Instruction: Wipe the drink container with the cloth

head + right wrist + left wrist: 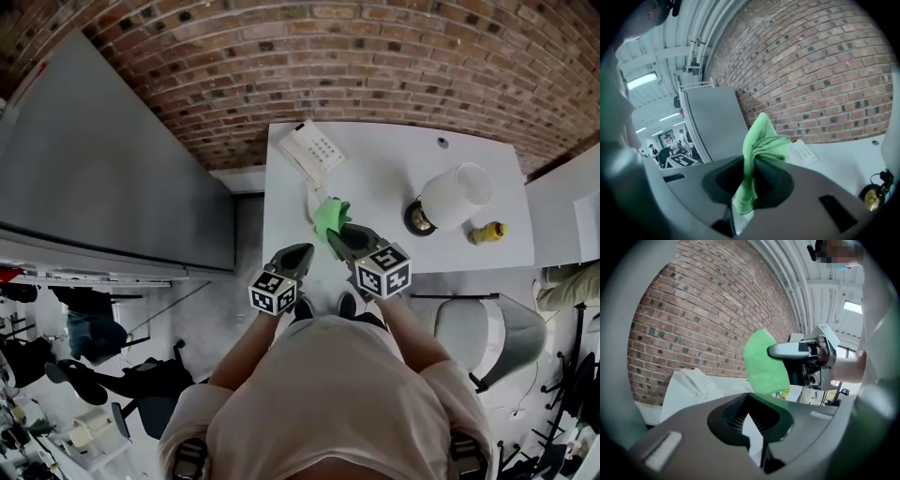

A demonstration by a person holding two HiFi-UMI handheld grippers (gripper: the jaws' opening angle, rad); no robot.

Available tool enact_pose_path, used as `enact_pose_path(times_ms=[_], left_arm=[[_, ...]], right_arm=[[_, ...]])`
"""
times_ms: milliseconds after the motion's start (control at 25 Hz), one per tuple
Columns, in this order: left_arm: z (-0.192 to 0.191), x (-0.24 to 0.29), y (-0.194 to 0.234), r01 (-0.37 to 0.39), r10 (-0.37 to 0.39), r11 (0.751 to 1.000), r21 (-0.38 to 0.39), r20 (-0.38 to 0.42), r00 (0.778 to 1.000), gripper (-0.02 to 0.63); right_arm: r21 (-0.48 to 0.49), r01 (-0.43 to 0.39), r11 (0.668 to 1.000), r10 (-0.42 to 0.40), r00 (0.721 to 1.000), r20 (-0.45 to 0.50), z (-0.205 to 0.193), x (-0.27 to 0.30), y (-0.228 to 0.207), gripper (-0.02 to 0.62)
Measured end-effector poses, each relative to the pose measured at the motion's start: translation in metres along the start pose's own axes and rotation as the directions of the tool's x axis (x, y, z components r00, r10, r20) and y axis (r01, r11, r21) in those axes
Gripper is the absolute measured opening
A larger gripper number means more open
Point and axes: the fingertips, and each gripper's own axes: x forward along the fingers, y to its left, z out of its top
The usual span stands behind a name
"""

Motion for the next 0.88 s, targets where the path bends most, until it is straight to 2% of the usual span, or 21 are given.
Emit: enact_pose_path(times_ms=[200, 440, 640, 880], left_arm=[[0.047, -0.02, -0.005, -0.021, 0.013, 0.997, 0.08, 0.096, 0.995, 0.009], [0.088, -0.051, -0.015, -0.072, 0.049, 0.992, 0.105, 0.207, 0.977, 0.009], [0.103, -0.067, -0.022, -0.122, 0.072, 0.976, 0.18, 0.259, 0.963, 0.009], [0.112, -0.076, -0.022, -0.163, 0.099, 0.968, 0.194, 0.302, 0.948, 0.009]], right_arm=[[-0.07, 0.052, 0.996, -0.045, 0.994, 0.099, 0.027, -0.026, 0.002, 0.035], [-0.122, 0.121, 0.985, -0.1, 0.981, 0.166, 0.042, -0.055, 0.005, 0.035], [-0.155, 0.149, 0.977, -0.117, 0.974, 0.195, 0.044, -0.069, 0.003, 0.035], [-0.148, 0.214, 0.966, -0.176, 0.957, 0.231, 0.046, -0.08, -0.006, 0.035]])
